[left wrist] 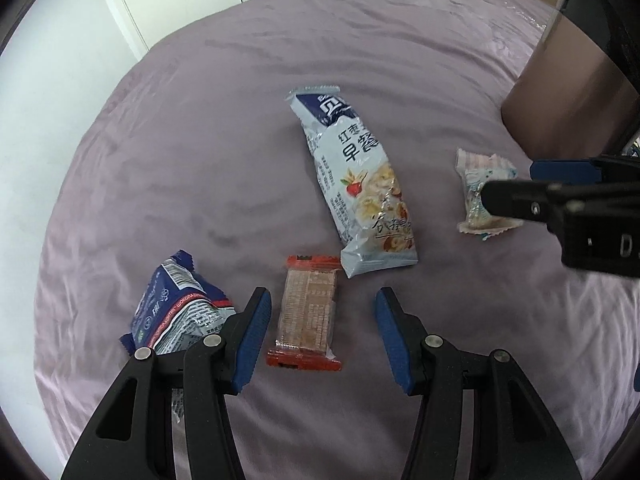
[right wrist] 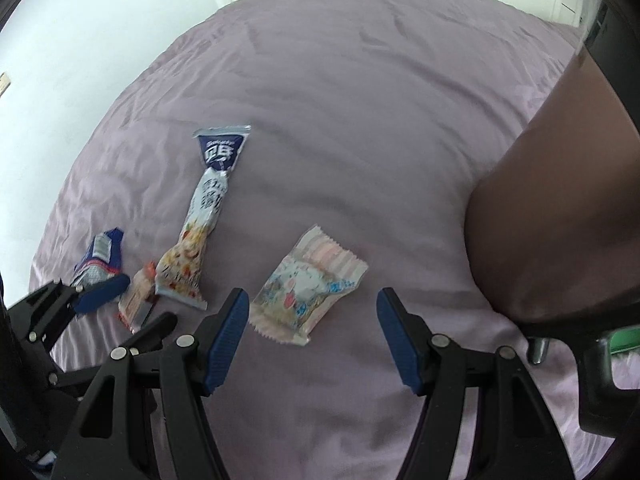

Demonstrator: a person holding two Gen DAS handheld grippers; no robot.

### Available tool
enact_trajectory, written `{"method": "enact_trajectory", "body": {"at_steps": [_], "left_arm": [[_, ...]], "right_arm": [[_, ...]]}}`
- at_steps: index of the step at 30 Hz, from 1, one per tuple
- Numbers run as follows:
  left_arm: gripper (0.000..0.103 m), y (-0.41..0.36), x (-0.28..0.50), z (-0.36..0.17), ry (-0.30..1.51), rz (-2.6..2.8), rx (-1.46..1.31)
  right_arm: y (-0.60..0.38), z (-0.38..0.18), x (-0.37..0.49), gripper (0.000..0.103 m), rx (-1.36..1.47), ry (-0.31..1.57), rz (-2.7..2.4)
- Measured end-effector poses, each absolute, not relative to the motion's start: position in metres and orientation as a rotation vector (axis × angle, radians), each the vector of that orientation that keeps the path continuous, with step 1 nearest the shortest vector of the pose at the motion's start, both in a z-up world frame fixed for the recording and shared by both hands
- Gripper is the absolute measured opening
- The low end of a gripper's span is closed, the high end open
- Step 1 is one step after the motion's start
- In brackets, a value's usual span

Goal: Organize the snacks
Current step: 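Grasp the orange-wrapped wafer bar with left while right grasps the pink candy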

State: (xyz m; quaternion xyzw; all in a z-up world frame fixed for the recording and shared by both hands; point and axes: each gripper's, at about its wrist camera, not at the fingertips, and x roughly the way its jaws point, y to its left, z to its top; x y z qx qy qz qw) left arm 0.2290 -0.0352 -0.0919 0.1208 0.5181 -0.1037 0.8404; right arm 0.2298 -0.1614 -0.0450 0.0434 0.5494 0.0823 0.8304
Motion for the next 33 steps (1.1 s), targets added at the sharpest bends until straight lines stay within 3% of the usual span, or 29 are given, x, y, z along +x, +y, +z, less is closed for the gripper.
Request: {"method": "enact_trajectory", "body": {"at_steps": [33], "left_arm": [[0.048, -0.011, 0.242, -0.104, 1.173, -0.327, 0.137]], "right_arm": [[-0.149, -0.073, 0.249, 0.079, 0.157, 1.261, 0.1]]}}
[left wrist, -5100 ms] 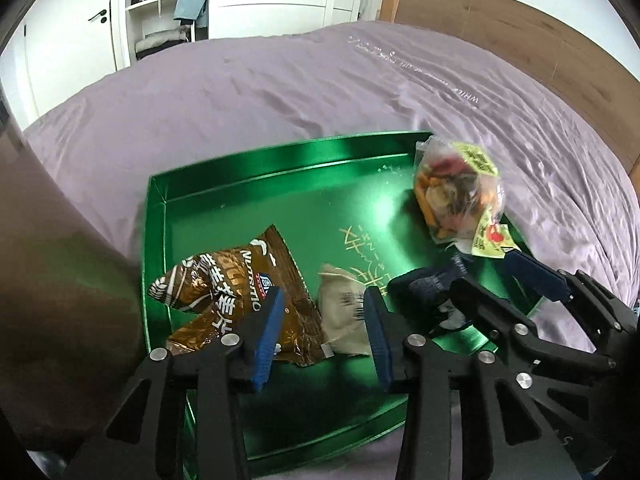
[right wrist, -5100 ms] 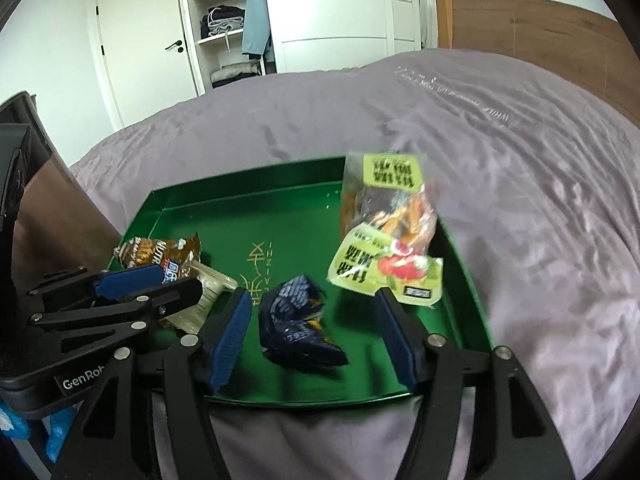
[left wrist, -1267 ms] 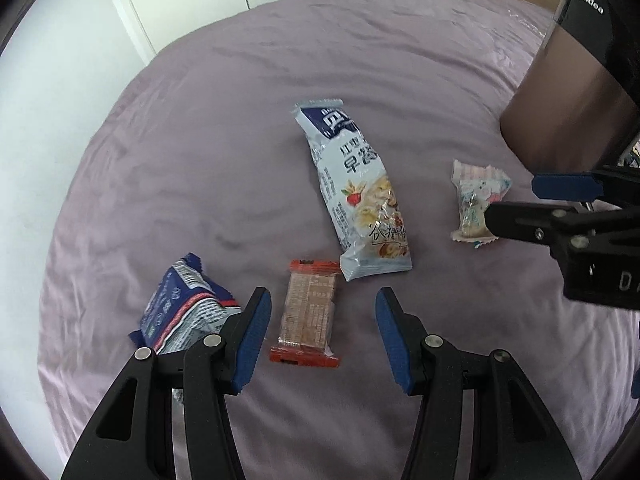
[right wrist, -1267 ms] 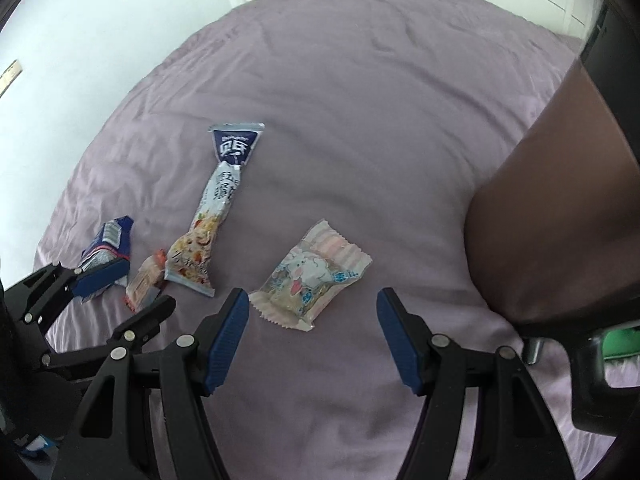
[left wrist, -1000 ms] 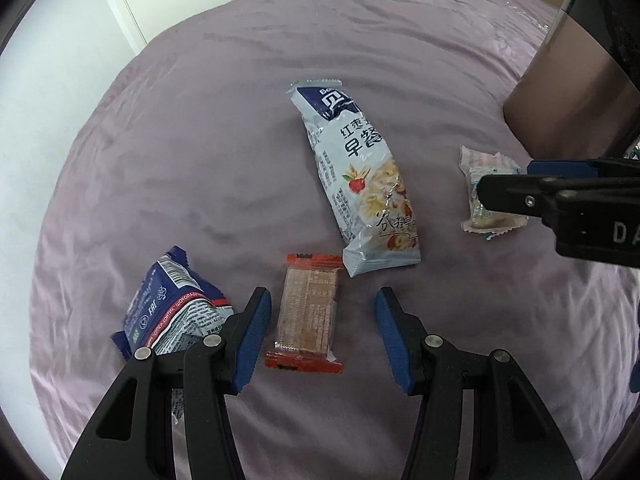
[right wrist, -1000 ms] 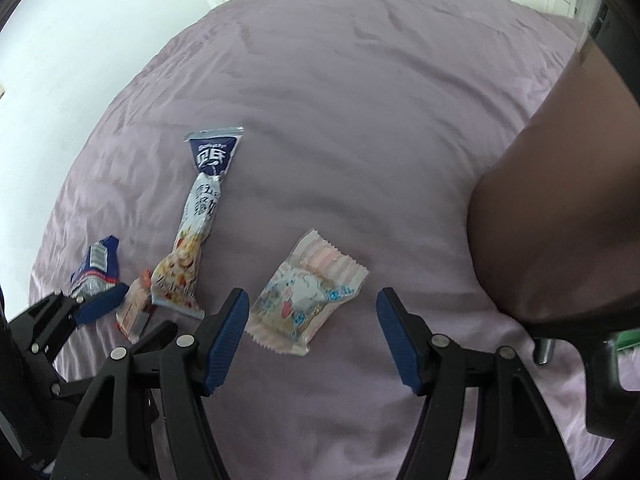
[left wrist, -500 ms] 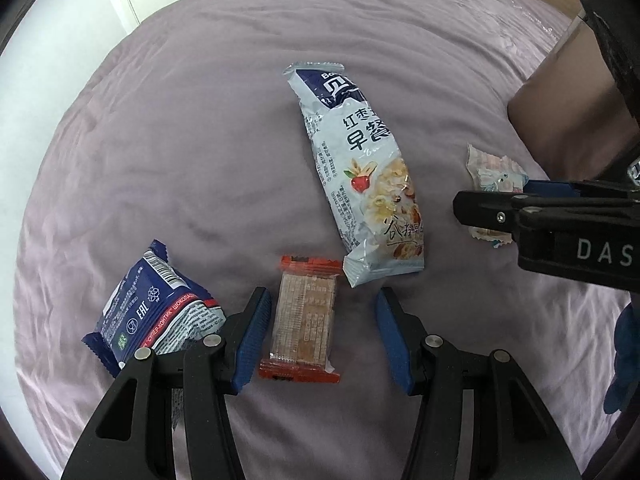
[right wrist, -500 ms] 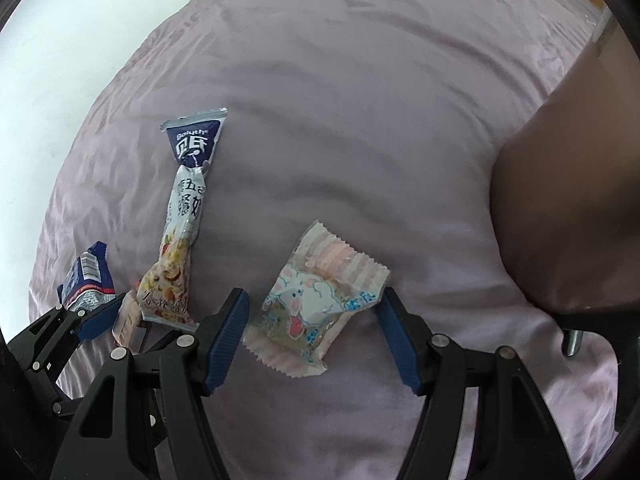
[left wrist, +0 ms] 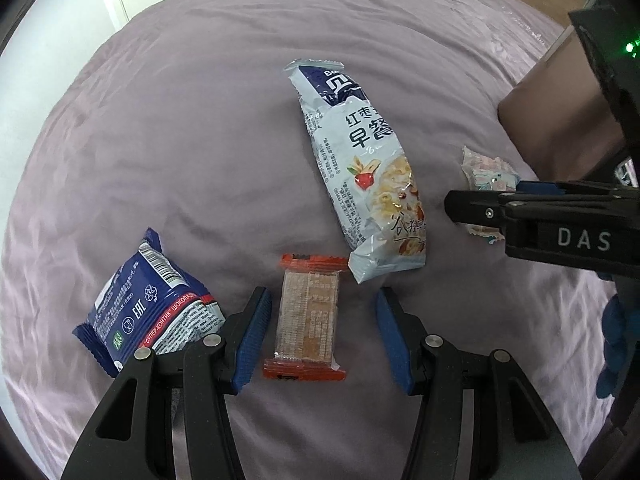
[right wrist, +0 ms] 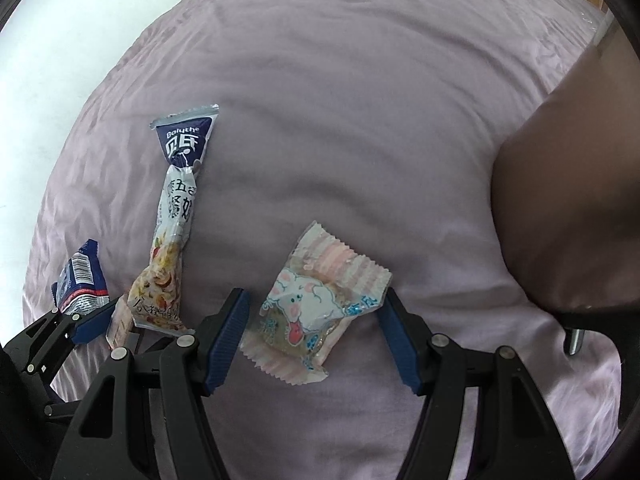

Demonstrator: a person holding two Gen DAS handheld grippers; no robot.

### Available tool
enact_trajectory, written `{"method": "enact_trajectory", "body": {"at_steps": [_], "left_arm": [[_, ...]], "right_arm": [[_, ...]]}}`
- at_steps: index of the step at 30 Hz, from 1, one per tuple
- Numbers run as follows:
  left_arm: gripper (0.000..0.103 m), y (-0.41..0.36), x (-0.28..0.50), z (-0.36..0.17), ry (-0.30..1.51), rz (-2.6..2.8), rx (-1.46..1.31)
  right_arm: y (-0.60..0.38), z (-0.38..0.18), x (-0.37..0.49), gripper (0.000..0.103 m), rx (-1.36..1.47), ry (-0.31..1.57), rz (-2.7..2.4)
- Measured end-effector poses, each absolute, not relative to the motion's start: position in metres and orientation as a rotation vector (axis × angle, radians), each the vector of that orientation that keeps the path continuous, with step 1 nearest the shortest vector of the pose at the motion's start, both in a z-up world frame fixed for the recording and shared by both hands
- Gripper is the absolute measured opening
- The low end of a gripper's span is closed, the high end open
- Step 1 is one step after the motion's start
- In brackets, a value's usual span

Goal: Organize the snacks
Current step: 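Grasp the orange-wrapped wafer bar with left while right grasps the pink candy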

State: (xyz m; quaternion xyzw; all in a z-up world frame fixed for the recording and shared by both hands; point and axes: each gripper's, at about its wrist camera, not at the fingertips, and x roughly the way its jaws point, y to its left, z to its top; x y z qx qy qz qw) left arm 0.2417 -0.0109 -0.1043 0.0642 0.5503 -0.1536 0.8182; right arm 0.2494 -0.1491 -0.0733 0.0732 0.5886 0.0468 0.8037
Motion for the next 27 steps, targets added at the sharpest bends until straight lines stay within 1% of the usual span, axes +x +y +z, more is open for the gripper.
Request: {"method": "enact_trajectory", "body": {"at_steps": [7, 13, 15, 17, 18, 19, 20, 22, 25, 27], "left_arm": [[0.048, 0.003, 0.238, -0.103, 1.181, -0.378, 0.102], [0.048, 0.013, 0.234, -0.1, 1.192, -0.393, 0.087], [0.048, 0.017, 0.232, -0.099, 1.196, -0.398, 0.09], [0.047, 0.017, 0.231, -0.098, 1.199, -0.396, 0.093], [0.044, 0.018, 0.231, -0.097, 1.2, -0.393, 0.096], [0.04, 0.017, 0.231, -0.097, 1.202, -0.391, 0.096], [0.037, 0.017, 0.232, -0.096, 1.205, -0.39, 0.093], [0.028, 0.02, 0.233, -0.095, 1.216, -0.391, 0.075], [0.02, 0.023, 0.233, -0.094, 1.233, -0.39, 0.059], [0.02, 0.022, 0.232, -0.093, 1.236, -0.387, 0.071]], "right_arm": [[-0.151, -0.075, 0.248, 0.079, 0.187, 1.246, 0.09], [-0.156, -0.075, 0.245, 0.071, 0.201, 1.241, 0.097], [-0.16, -0.074, 0.244, 0.064, 0.204, 1.24, 0.099], [-0.162, -0.075, 0.244, 0.052, 0.208, 1.241, 0.103], [-0.164, -0.075, 0.244, 0.047, 0.208, 1.244, 0.104], [-0.165, -0.074, 0.244, 0.032, 0.21, 1.245, 0.102], [-0.165, -0.074, 0.245, 0.018, 0.213, 1.246, 0.097], [-0.168, -0.074, 0.246, 0.015, 0.236, 1.248, 0.097], [-0.17, -0.072, 0.247, 0.009, 0.243, 1.247, 0.101], [-0.171, -0.072, 0.247, 0.008, 0.244, 1.245, 0.107]]}}
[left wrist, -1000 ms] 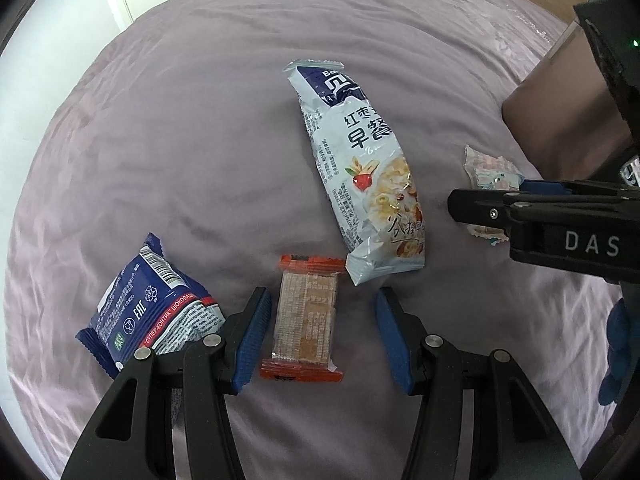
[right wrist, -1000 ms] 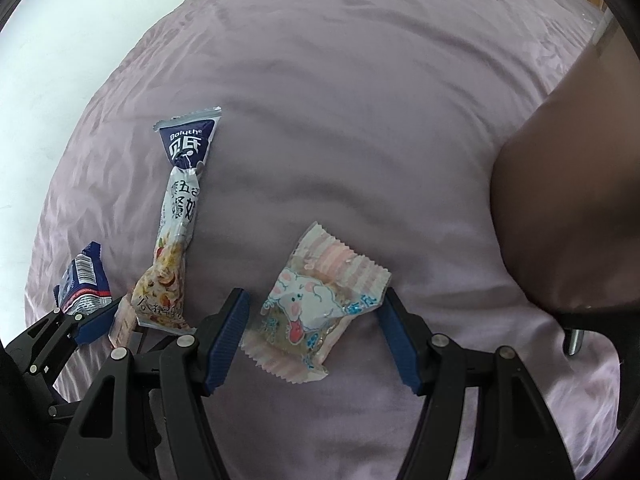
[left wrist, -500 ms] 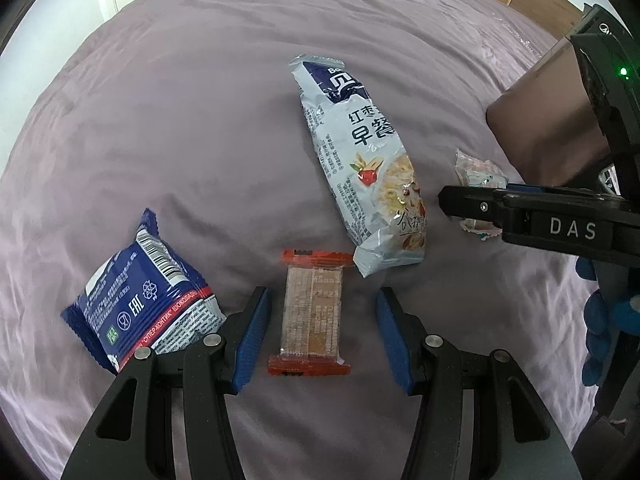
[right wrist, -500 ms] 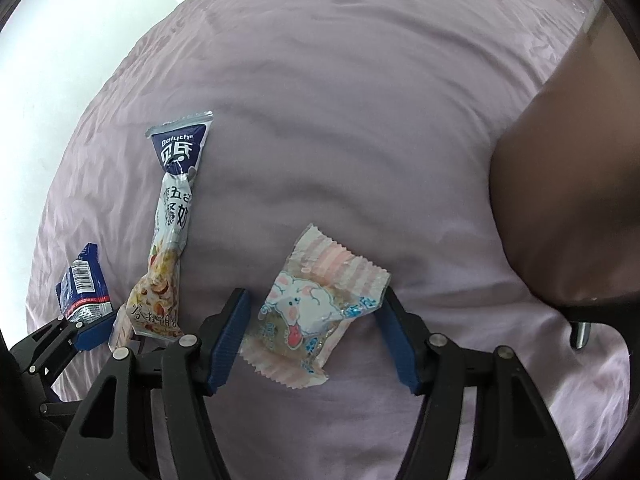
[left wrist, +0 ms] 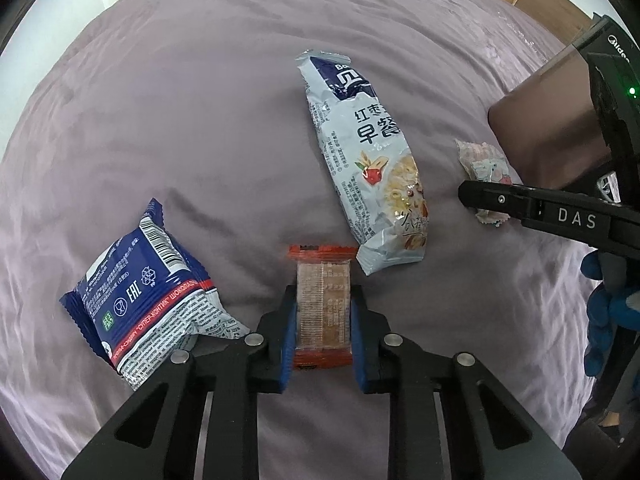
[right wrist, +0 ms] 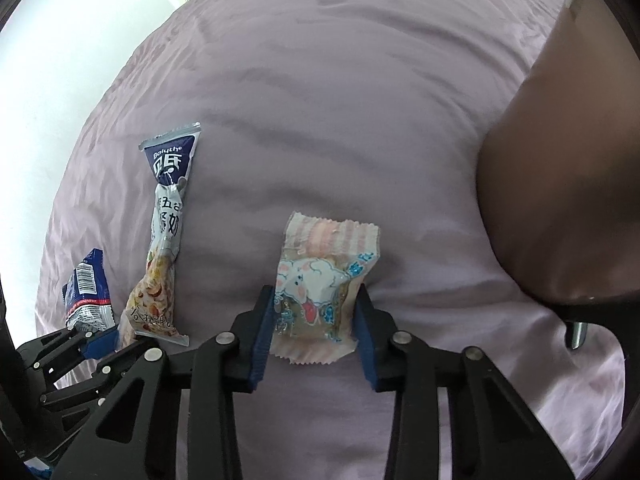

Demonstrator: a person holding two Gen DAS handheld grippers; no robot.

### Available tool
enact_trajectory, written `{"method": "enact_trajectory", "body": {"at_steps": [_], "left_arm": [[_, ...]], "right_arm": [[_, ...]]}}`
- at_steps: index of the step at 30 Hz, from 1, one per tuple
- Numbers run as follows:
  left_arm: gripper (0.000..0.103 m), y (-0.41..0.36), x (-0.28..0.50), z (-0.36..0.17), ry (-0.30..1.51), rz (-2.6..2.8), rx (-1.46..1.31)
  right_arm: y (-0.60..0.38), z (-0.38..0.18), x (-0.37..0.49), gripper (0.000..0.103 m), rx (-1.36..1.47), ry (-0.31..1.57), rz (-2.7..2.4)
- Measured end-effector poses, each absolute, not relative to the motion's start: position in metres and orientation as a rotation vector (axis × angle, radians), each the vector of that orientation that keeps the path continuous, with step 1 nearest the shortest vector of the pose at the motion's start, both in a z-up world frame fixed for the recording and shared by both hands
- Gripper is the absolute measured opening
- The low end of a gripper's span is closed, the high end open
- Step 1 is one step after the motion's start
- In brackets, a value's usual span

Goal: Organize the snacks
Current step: 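Grasp the orange-wrapped wafer bar with left while right grasps the pink candy, then carry the wafer bar and pink candy over the green tray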

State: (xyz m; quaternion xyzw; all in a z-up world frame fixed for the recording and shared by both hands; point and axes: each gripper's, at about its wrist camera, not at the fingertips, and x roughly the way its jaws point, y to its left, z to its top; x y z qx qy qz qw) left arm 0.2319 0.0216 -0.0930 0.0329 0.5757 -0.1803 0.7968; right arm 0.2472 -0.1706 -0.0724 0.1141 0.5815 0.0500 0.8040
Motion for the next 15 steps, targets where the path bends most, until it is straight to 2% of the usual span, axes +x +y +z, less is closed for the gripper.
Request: {"method": "enact_trajectory", "body": {"at_steps": [7, 9, 10, 15], "left_arm": [[0.019, 0.02, 0.231, -0.093, 1.239, -0.359, 0.091], [0.019, 0.02, 0.23, -0.093, 1.24, -0.349, 0.09], [0.019, 0.02, 0.23, -0.092, 1.241, -0.343, 0.087], [0.019, 0.012, 0.231, -0.09, 1.246, -0.32, 0.05]], "right_arm": [[-0.173, -0.074, 0.255, 0.009, 0.235, 1.258, 0.142], [-0.172, -0.075, 0.258, 0.006, 0.224, 1.256, 0.159], [-0.172, -0.075, 0.257, 0.001, 0.219, 1.258, 0.164], [-0.174, -0.062, 0.252, 0.0, 0.177, 1.251, 0.193]]}}
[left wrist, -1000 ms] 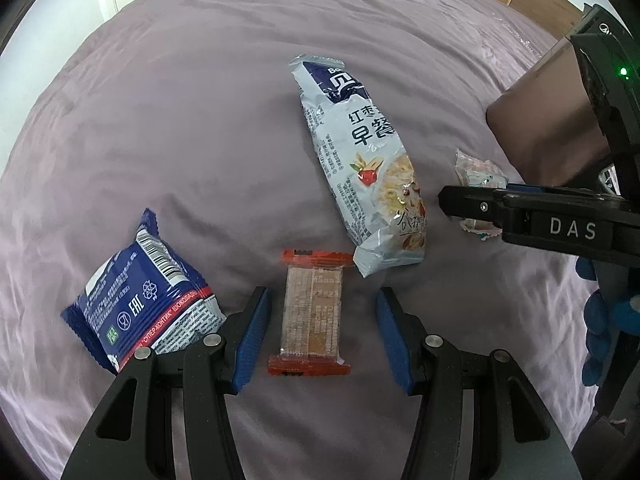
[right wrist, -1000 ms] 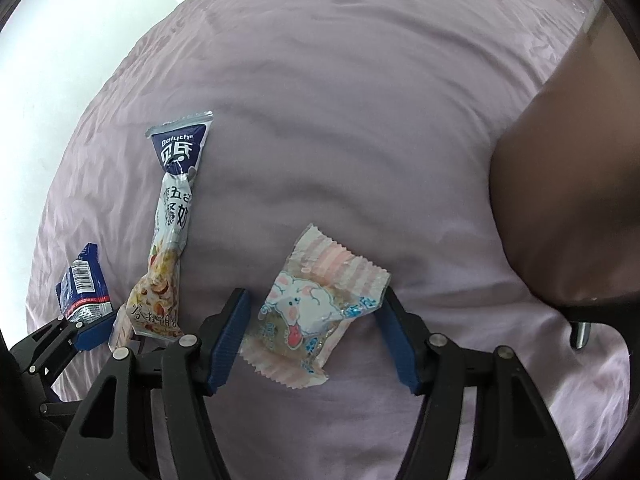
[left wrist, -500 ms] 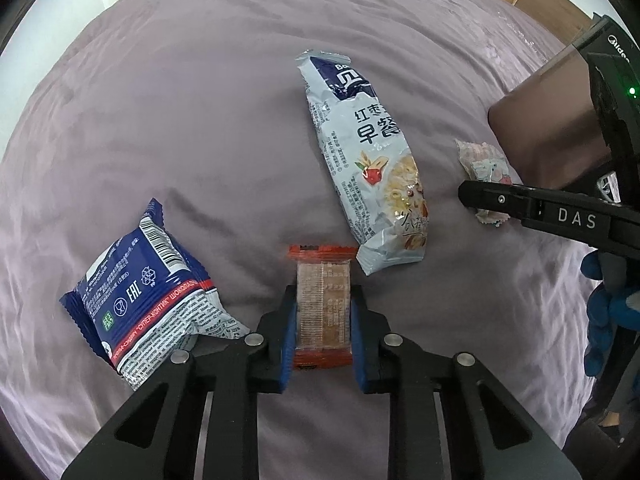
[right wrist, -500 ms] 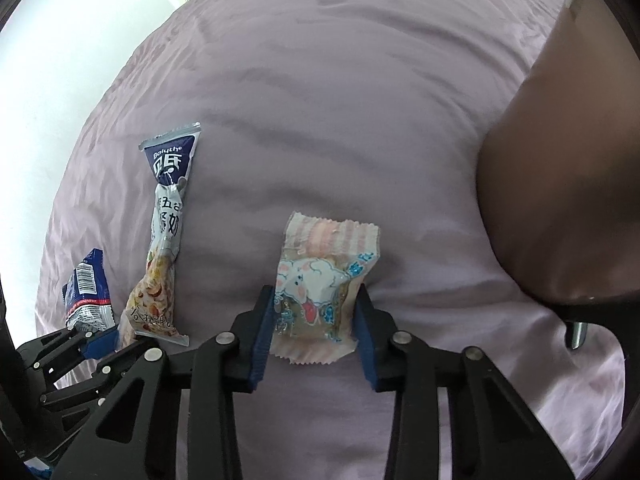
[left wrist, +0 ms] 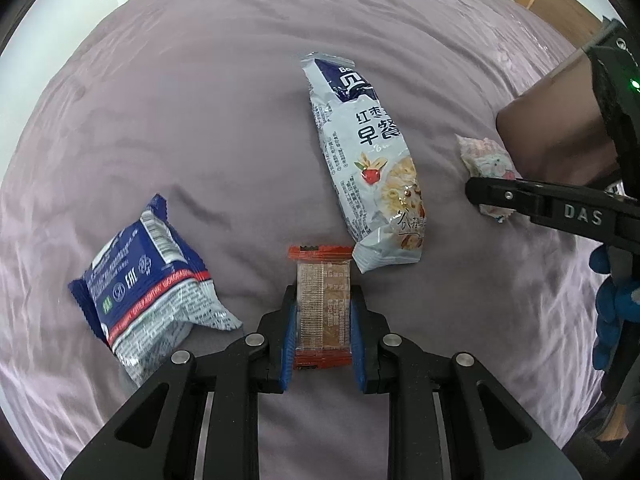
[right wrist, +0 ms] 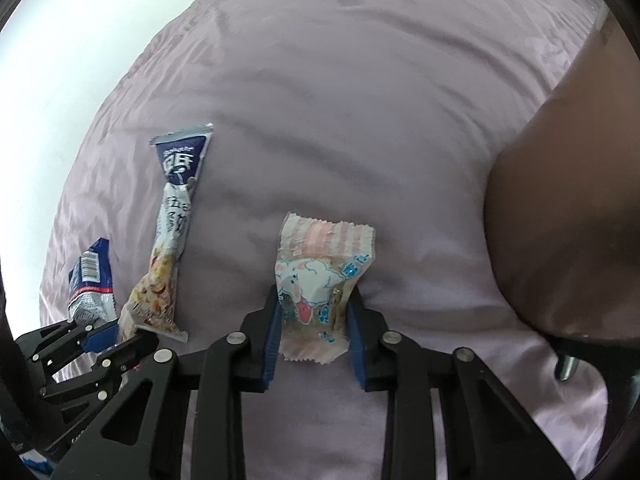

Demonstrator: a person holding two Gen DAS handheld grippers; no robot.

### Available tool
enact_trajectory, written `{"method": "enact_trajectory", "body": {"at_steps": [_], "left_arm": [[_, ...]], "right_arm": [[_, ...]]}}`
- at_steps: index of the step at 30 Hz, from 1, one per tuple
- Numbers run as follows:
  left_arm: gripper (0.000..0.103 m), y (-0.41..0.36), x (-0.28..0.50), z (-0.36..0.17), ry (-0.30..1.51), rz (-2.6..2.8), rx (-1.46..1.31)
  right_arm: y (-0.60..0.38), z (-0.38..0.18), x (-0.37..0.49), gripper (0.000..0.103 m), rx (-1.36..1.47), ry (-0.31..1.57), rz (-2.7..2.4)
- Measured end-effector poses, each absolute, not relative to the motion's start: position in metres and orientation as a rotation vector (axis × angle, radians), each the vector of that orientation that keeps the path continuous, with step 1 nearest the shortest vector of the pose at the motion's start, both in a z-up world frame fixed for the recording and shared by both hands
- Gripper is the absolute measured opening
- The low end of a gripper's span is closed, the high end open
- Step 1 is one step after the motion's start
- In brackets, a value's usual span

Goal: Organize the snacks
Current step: 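Carry the wafer bar and pink candy over the green tray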

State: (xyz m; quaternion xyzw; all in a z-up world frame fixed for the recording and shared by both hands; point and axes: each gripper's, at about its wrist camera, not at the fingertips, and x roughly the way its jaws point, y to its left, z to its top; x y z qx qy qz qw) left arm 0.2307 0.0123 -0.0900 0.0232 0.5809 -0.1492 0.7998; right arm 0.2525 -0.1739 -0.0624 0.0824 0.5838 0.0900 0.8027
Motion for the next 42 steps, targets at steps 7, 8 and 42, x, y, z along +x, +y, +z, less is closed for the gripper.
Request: {"method": "enact_trajectory", "body": {"at_steps": [7, 8, 42], "left_arm": [[0.019, 0.013, 0.215, -0.076, 1.248, -0.296, 0.033], [0.019, 0.013, 0.212, -0.073, 1.251, -0.291, 0.032], [0.019, -0.175, 0.107, 0.049, 1.201, -0.695, 0.373]], "right_arm": [[-0.175, -0.035, 0.234, 0.0, 0.105, 1.233, 0.224], [-0.175, -0.029, 0.229, 0.0, 0.096, 1.23, 0.234], [-0.288, 0.067, 0.063, 0.0, 0.076, 1.286, 0.191]]}}
